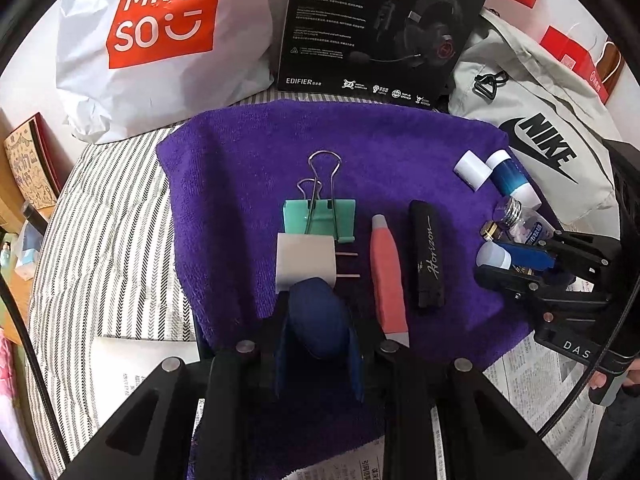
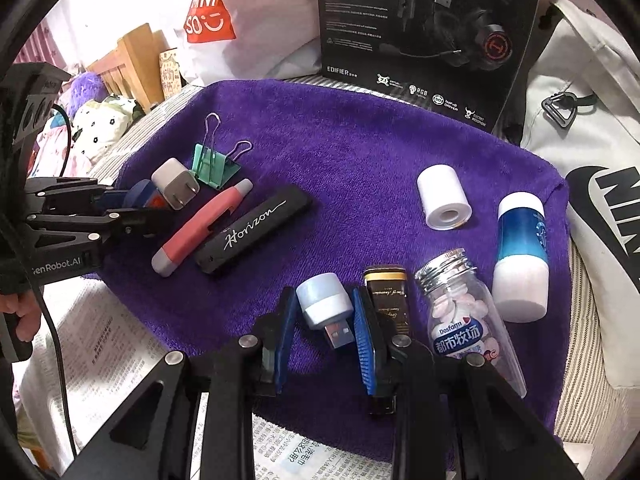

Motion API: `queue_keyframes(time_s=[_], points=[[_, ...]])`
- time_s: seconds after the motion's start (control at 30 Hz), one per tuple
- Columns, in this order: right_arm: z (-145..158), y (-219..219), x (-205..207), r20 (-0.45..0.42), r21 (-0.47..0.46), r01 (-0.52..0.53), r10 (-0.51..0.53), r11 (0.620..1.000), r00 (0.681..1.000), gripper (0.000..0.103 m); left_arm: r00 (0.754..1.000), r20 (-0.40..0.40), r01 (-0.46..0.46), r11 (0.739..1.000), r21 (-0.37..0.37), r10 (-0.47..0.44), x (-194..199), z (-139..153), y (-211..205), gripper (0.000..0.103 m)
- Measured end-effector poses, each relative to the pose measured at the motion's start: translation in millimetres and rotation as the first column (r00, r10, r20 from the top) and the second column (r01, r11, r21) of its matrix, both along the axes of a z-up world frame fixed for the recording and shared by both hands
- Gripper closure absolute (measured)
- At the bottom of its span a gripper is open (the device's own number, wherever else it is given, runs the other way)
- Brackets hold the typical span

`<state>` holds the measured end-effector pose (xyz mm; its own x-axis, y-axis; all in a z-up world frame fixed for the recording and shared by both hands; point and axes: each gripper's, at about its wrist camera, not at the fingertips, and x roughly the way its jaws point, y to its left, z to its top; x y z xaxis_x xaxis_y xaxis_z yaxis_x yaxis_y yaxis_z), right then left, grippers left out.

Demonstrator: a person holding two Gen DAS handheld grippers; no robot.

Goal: Organize rigid objects
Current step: 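Open the left tool to set the tin beside the plug adapter while the right tool releases the USB light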

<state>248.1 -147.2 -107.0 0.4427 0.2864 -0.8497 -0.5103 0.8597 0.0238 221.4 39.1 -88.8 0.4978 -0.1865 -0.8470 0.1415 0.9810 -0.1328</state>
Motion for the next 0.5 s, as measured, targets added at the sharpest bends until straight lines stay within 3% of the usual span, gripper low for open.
queue_keyframes(time_s=[0.13, 0.3, 0.5], points=[[0, 0, 0, -0.001, 0.002, 0.004, -0.004, 1.000, 1.000, 0.073, 1.000, 0.003, 0.013, 1.000, 0.003, -0.013, -1, 0, -5, 0.069], [0, 0, 0, -0.006, 0.015, -0.010, 0.010, 1.000, 1.000, 0.067, 0.999, 0.017, 0.035, 0.999, 0.034, -0.036, -7, -1, -18, 0.049], [1, 1, -1, -0.013, 0.022, -0.006, 0.006, 1.000, 1.000, 0.063, 0.999, 0.022, 0.033, 0.998, 0.046, -0.034, -11, -2, -21, 0.045]])
